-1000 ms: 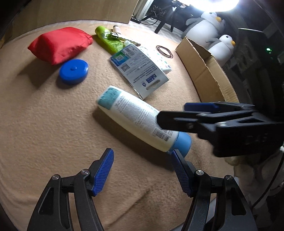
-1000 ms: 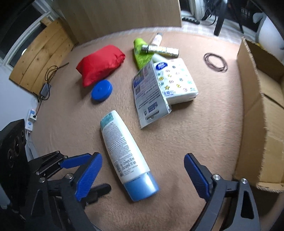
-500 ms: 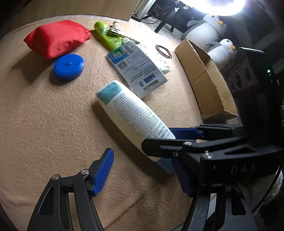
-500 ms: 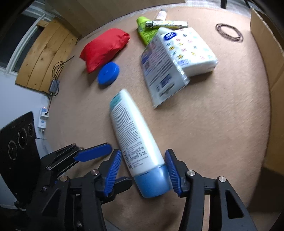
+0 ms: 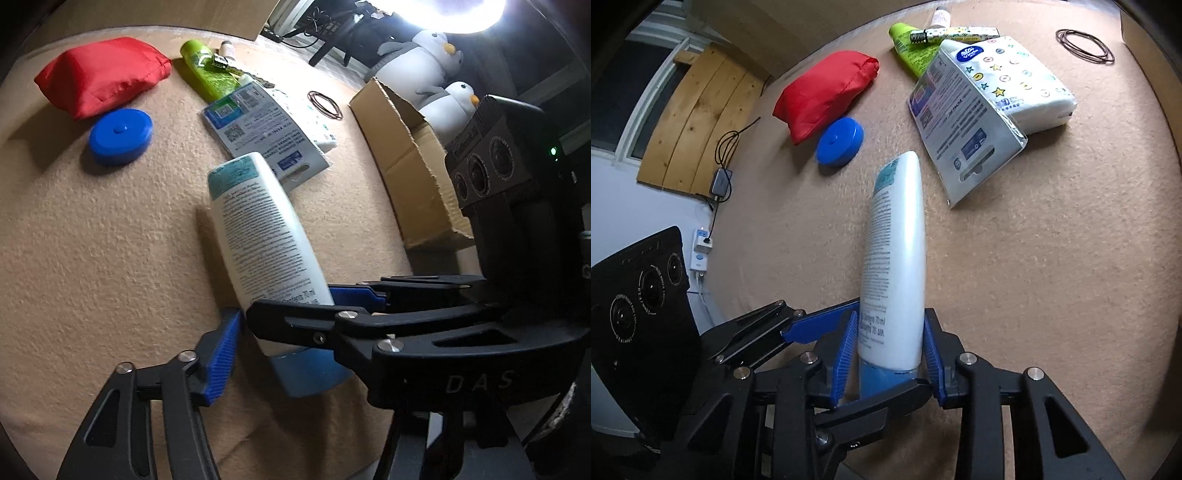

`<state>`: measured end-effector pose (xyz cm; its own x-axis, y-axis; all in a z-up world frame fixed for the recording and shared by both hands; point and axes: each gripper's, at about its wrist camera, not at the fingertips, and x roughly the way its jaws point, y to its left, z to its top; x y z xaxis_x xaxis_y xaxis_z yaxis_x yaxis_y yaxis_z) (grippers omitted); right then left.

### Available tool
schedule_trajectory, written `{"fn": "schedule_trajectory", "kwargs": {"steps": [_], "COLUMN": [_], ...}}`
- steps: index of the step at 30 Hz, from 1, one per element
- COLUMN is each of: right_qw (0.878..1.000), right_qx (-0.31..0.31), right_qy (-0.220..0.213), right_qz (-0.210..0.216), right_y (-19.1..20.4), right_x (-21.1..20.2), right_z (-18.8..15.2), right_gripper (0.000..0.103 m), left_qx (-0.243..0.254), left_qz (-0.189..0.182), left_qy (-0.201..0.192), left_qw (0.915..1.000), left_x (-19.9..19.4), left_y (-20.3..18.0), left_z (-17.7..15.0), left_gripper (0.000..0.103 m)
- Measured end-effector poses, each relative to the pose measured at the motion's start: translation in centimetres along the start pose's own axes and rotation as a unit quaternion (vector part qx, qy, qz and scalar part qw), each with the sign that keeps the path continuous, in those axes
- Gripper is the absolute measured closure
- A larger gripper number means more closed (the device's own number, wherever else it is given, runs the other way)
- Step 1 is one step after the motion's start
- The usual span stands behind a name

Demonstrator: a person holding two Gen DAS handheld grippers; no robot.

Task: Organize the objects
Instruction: 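Grasp the white sunscreen bottle with the right gripper while the left tool steadies it, then carry the bottle into the cardboard box and open the right gripper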

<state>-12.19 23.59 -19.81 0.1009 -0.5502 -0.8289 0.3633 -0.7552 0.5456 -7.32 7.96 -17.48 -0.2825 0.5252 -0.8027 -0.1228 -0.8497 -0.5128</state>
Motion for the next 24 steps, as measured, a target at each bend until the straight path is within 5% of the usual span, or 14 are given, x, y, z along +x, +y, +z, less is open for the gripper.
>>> {"fn": "schedule_trajectory", "kwargs": {"steps": [9, 24], "right_qw": [0.999, 0.987], "right_qx": [0.005, 0.037], "right_qy": [-0.035, -0.148], "right_qz": [-0.010, -0.057], "right_y": [0.1, -4.8], "right_x": [-2.7, -15.1], "right_z": [0.0, 1.2], "right_gripper": [0.073, 0.073], "left_qx": [0.027, 0.119], "left_qz": [-0.011, -0.063], "left_qy": [-0.021, -0.041], "left_qw": [0.9994, 0.9900], "left_x": [-1.2, 1.5], "left_y": [-3.1, -15.8], "left_z": [1.6, 8.1], "left_gripper": [0.044, 0.044]}}
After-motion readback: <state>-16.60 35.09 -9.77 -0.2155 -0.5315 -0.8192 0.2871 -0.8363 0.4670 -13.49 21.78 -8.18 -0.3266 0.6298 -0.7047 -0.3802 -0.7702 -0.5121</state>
